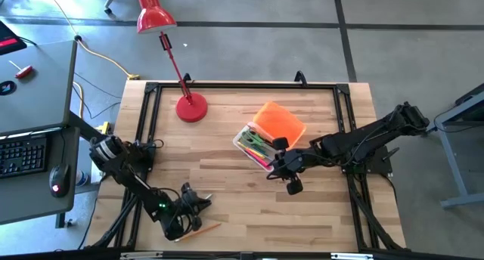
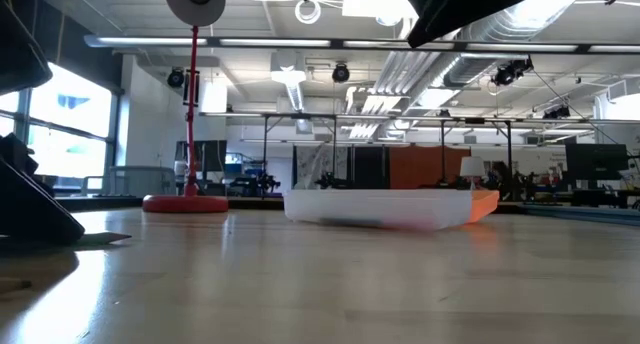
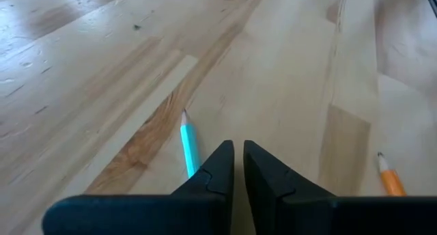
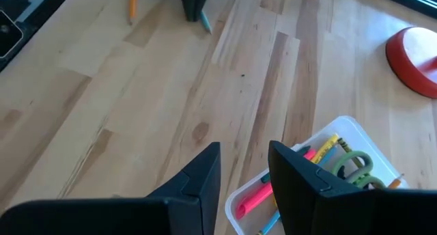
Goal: Pick & place school supplies into a supply box
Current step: Put the light blue pencil into the supply box
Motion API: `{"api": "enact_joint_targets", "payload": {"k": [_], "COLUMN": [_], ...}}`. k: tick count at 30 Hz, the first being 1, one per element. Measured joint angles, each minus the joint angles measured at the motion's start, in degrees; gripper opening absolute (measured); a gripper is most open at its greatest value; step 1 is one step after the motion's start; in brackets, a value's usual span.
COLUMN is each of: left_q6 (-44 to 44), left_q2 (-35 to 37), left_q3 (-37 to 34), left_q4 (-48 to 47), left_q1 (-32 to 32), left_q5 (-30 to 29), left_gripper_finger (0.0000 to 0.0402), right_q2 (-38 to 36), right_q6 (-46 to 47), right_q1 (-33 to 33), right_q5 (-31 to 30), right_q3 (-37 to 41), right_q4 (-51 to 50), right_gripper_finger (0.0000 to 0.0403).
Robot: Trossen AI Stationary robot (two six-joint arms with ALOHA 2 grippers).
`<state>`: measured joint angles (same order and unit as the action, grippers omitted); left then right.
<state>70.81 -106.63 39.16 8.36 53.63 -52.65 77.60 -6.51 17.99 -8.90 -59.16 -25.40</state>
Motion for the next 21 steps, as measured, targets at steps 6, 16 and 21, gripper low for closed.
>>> {"api": "enact_joint_targets", "payload": {"k": [6, 16, 21], "left_q6": [0.0, -3.5, 0.6], "left_q2": [0.2, 0.3, 0.3], "left_q3": [0.2, 4.3, 4.9], "left_q4": [0.8, -3.9, -10.0], "left_q1": [-0.1, -0.1, 0.0], "left_q5": [-0.8, 0.7, 3.2], "left_gripper_finger": [0.0091, 0.0143, 0.0136], "right_q2": [0.0, 0.0, 0.0], "right_q6": [-0.2, 0.0, 0.0], "right_q1": [0.0, 0.0, 0.0], "right_q5": [-0.3, -0.3, -0.3], "right_q3": [0.0, 0.0, 0.0], "right_q4": [0.0, 0.1, 0.1], "right_gripper_finger": [0.0103, 0.0103, 0.0103]}}
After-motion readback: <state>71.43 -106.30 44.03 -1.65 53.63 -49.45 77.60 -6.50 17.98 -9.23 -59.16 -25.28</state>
